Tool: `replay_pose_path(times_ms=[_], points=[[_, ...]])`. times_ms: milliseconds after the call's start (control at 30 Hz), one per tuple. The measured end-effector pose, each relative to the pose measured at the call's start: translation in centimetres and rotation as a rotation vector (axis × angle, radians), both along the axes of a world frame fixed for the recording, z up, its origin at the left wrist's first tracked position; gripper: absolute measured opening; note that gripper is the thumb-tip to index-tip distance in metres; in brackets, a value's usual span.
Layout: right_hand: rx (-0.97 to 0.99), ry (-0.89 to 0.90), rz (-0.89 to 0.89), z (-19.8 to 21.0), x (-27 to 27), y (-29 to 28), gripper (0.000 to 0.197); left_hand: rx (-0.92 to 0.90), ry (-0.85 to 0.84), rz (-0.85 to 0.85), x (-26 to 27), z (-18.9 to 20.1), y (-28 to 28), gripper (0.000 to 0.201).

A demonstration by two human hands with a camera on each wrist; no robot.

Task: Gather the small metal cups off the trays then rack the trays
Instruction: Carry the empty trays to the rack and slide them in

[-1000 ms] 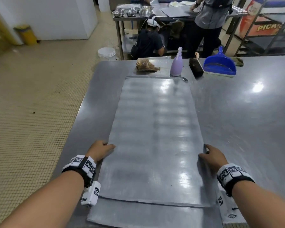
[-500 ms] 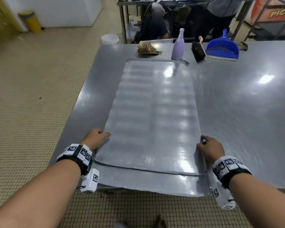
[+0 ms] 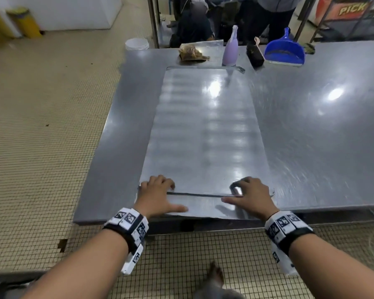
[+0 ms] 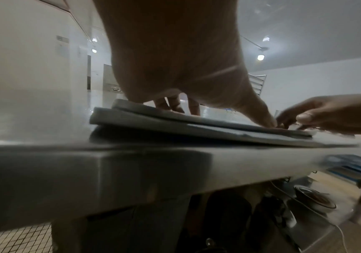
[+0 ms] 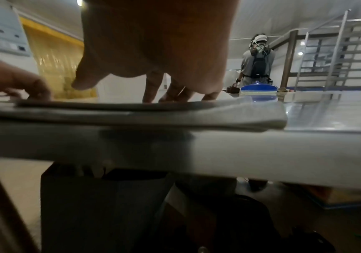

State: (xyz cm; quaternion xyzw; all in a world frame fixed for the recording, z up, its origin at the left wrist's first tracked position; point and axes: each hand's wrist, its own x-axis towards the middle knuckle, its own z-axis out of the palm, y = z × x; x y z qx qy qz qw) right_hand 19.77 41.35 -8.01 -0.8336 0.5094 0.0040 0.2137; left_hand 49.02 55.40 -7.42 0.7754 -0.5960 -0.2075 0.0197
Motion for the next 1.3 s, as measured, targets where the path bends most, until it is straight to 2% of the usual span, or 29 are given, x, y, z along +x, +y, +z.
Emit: replay_pose_path(times_ms=[67, 100, 167, 300, 400, 467, 600, 733, 800, 867, 967, 1033, 1233, 1300], points=[[-0.02, 0.011, 0.032, -0.6, -0.1, 2.7, 0.082, -0.034, -0.002, -0.033, 0.0, -0.6, 1.4, 0.093], [-0.039, 0.007, 0.032, -1.0, -0.3, 3.7, 0.081, -0.056, 0.021, -0.024, 0.0, -0.8, 1.9, 0.085], [-0.074, -0.033, -0.002, -1.6, -0.9, 5.4, 0.072, -0.12, 0.066, -0.001, 0.1, -1.3, 2.7, 0.064], [-0.088, -0.067, -0.059, -2.0, -1.6, 7.8, 0.046, -0.18, 0.136, 0.017, -0.4, -2.0, 5.1, 0.055], [-0.103, -0.119, -0.145, -2.1, -1.8, 9.5, 0.028, -0.275, 0.148, 0.026, -0.9, -2.5, 6.5, 0.033], [-0.085, -0.132, -0.178, -2.0, -1.9, 10.6, 0.024, -0.289, 0.145, 0.047, -1.3, -2.6, 7.2, 0.025], [-0.066, -0.126, -0.2, -2.0, -2.3, 12.4, 0.029, -0.277, 0.151, 0.059, -1.9, -3.0, 8.8, 0.025], [-0.009, -0.192, -0.231, -1.2, -3.2, 13.4, 0.035, -0.266, 0.213, 0.072, -2.1, -2.2, 9.8, 0.04], [-0.039, -0.222, -0.31, -0.6, -4.2, 12.7, 0.046, -0.328, 0.212, 0.183, -1.2, -1.8, 9.9, 0.05], [-0.066, -0.161, -0.46, -0.3, -5.8, 11.4, 0.057, -0.357, 0.166, 0.39, 0.2, -1.8, 10.2, 0.056], [0.088, -0.121, -0.613, -0.1, -7.7, 9.8, 0.07, -0.201, 0.216, 0.602, 1.1, -1.6, 10.4, 0.067], [0.174, -0.17, -0.59, -0.2, -8.2, 9.4, 0.067, -0.168, 0.284, 0.635, 1.3, -1.9, 10.6, 0.062], [0.269, -0.369, -0.607, -1.1, -9.7, 9.0, 0.068, -0.337, 0.48, 0.739, 0.3, -2.3, 11.7, 0.037], [0.307, -0.404, -0.573, -1.4, -10.9, 8.5, 0.069, -0.364, 0.543, 0.762, -0.7, -2.1, 11.9, 0.036]])
